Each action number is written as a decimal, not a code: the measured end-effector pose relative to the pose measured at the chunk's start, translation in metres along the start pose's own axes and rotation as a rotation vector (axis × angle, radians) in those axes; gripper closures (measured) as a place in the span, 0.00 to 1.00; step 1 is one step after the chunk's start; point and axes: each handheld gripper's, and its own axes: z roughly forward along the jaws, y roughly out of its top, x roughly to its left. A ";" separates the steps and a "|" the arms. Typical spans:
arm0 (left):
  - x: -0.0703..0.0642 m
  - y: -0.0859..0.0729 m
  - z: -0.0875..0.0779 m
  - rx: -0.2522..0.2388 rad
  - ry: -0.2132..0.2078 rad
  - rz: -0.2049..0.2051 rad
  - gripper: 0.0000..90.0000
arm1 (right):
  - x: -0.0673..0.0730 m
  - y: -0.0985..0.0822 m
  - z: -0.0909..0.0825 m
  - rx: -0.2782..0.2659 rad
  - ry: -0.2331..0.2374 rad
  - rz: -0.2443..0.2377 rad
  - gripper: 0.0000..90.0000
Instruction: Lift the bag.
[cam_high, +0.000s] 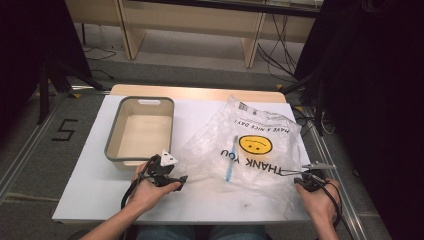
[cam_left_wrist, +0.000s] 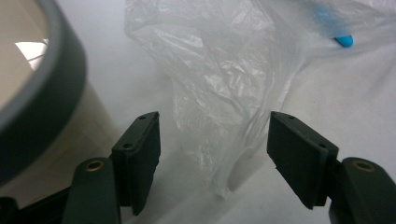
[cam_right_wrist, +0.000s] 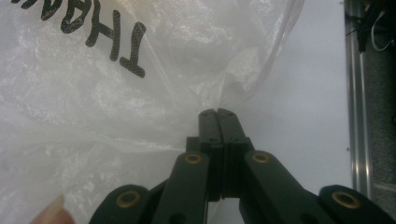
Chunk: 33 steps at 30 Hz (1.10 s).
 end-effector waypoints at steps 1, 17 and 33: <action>0.000 0.000 0.002 0.007 -0.008 0.002 0.43 | -0.001 0.001 0.000 -0.010 -0.001 -0.004 1.00; -0.006 0.006 0.013 0.125 -0.083 0.015 0.98 | 0.001 0.012 0.009 -0.051 -0.002 -0.005 1.00; -0.039 -0.001 -0.003 0.113 -0.165 0.043 0.98 | 0.008 0.038 0.032 -0.134 0.009 -0.043 1.00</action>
